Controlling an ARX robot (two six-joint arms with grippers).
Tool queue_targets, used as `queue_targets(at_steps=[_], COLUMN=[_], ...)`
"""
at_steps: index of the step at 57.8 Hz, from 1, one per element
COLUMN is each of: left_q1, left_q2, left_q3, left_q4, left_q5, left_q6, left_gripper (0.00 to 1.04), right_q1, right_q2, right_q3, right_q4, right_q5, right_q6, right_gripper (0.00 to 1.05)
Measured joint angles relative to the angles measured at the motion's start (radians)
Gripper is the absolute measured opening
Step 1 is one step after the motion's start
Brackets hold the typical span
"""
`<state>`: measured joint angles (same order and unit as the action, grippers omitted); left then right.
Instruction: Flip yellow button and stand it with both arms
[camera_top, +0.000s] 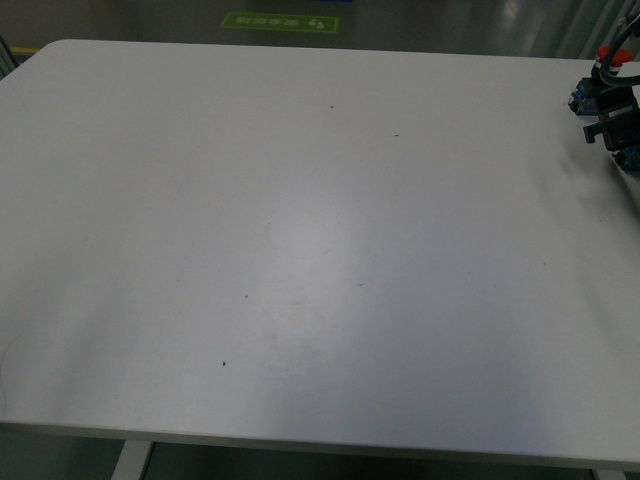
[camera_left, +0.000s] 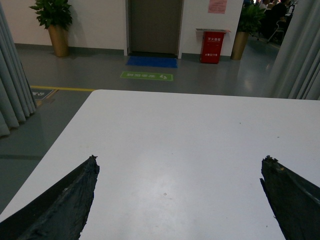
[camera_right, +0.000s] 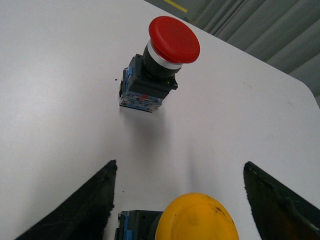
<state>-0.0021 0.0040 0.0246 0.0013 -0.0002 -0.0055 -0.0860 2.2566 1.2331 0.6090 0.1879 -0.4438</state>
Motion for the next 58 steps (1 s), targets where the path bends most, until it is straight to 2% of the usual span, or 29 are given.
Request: queue_targets(at_steps=[8, 18, 24, 30, 42, 46, 47, 50, 58], left_q1=[0.0, 0.0, 0.0, 0.0, 0.0, 0.0, 0.0, 0.0, 0.0], left_q2=[0.0, 0.0, 0.0, 0.0, 0.0, 0.0, 0.0, 0.0, 0.0], left_q3=[0.0, 0.0, 0.0, 0.0, 0.0, 0.0, 0.0, 0.0, 0.0], left_q4=[0.0, 0.0, 0.0, 0.0, 0.0, 0.0, 0.0, 0.0, 0.0], left_q5=[0.0, 0.0, 0.0, 0.0, 0.0, 0.0, 0.0, 0.0, 0.0], left_q6=[0.0, 0.0, 0.0, 0.0, 0.0, 0.0, 0.0, 0.0, 0.0], left_gripper=[0.98, 0.98, 0.98, 0.98, 0.98, 0.98, 0.98, 0.98, 0.98], right_q1=[0.004, 0.008, 0.008, 0.013, 0.019, 0.018, 0.019, 0.024, 0.034], right_q2=[-0.02, -0.055, -0.115, -0.253, -0.307, -0.291, -0.293, -0.326, -0.459], right_q3=[-0.001, -0.003, -0.027, -0.122, -0.133, -0.232, -0.285, -0.408, -0.586], right_q4=[-0.009, -0.029, -0.071, -0.08, -0.076, 0.187, 0.285, 0.445, 0.537], right_q5=[-0.015, -0.03, -0.069, -0.161, -0.171, -0.241, -0.244, -0.242, -0.237], right_q6=[0.02, 0.061, 0.148, 0.319, 0.41, 0.424, 0.426, 0.428, 0.43], right_gripper=[0.99, 0.97, 0.97, 0.97, 0.97, 0.85, 0.8, 0.67, 0.44])
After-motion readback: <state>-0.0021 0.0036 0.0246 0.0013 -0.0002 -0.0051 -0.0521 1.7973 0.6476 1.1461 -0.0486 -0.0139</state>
